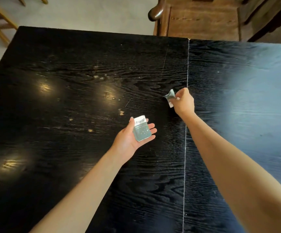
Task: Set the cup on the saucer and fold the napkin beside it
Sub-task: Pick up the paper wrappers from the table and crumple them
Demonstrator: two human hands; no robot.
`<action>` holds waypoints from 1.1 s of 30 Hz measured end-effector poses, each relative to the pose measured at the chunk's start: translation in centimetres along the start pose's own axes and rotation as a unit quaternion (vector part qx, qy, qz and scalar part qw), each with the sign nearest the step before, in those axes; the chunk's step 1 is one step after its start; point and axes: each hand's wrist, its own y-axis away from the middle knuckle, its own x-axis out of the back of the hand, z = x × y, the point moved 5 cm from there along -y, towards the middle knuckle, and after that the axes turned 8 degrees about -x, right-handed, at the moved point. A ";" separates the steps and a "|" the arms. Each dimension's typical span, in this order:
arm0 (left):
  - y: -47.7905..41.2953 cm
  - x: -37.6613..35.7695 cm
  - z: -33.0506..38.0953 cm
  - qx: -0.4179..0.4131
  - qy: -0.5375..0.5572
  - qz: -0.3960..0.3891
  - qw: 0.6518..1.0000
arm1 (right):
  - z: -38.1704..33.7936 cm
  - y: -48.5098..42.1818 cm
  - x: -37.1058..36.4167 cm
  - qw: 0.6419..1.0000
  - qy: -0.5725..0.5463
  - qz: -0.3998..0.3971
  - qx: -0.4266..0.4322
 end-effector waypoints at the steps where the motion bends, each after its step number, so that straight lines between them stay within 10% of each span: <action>1: 0.1 -0.2 0.0 0.000 -0.001 -0.005 1.000 | 0.2 0.7 0.4 0.999 -0.049 -0.011 -0.007; 6: 0.6 -1.4 0.1 0.019 -0.024 -0.030 0.999 | 0.7 5.9 3.7 0.966 -0.236 -0.107 -0.002; 10: 1.4 -2.8 -0.5 0.049 -0.062 -0.088 0.993 | -1.3 12.4 6.2 0.961 -0.118 -0.218 0.125; 20: 8.3 -6.4 -2.1 0.102 -0.181 -0.350 0.914 | 0.1 20.6 9.1 0.978 0.060 -0.039 0.193; 33: 15.7 -9.8 -9.7 0.150 -0.291 -0.485 0.811 | 11.7 30.1 13.3 0.993 -0.069 0.099 -0.016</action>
